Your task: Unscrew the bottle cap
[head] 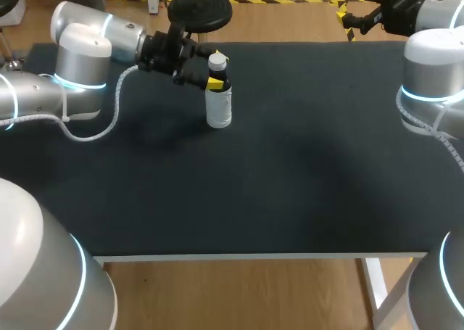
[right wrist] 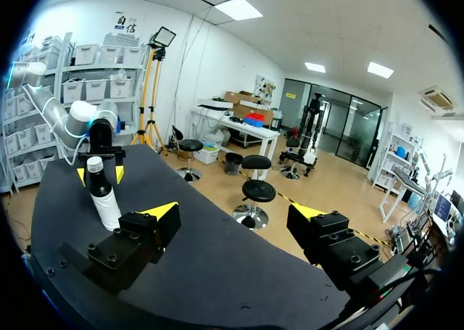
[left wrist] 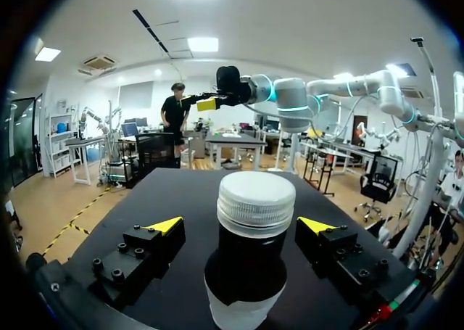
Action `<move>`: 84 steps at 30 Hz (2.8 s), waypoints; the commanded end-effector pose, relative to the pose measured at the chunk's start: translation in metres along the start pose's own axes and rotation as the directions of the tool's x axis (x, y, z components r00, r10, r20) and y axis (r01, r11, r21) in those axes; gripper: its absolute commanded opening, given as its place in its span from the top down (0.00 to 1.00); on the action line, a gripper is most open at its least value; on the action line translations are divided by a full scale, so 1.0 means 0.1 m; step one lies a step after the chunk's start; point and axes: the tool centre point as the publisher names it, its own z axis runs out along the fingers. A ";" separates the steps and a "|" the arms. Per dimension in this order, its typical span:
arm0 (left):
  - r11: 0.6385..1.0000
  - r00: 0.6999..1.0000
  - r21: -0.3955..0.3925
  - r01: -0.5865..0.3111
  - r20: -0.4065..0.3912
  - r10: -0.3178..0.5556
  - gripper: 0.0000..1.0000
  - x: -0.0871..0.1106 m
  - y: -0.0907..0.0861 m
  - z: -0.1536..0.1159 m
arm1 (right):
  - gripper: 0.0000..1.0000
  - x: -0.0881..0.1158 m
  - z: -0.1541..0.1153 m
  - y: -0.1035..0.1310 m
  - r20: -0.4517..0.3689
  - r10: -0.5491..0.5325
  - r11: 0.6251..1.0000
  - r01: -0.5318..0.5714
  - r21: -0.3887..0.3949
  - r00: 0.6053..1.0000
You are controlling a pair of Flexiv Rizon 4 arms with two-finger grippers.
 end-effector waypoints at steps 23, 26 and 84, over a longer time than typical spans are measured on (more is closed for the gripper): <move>1.000 1.000 0.000 -0.022 -0.009 0.022 1.00 -0.03 0.01 0.00 | 0.00 -0.01 0.00 0.01 -0.002 0.000 1.000 0.000 0.002 1.000; 0.999 0.999 0.002 -0.032 -0.010 0.032 1.00 -0.02 0.01 0.00 | 0.00 -0.01 0.00 0.01 -0.002 0.000 1.000 0.000 0.002 1.000; 0.996 0.996 0.035 -0.085 -0.026 0.086 1.00 0.00 -0.03 0.02 | 0.00 -0.01 0.00 0.01 -0.002 0.000 1.000 0.000 0.002 1.000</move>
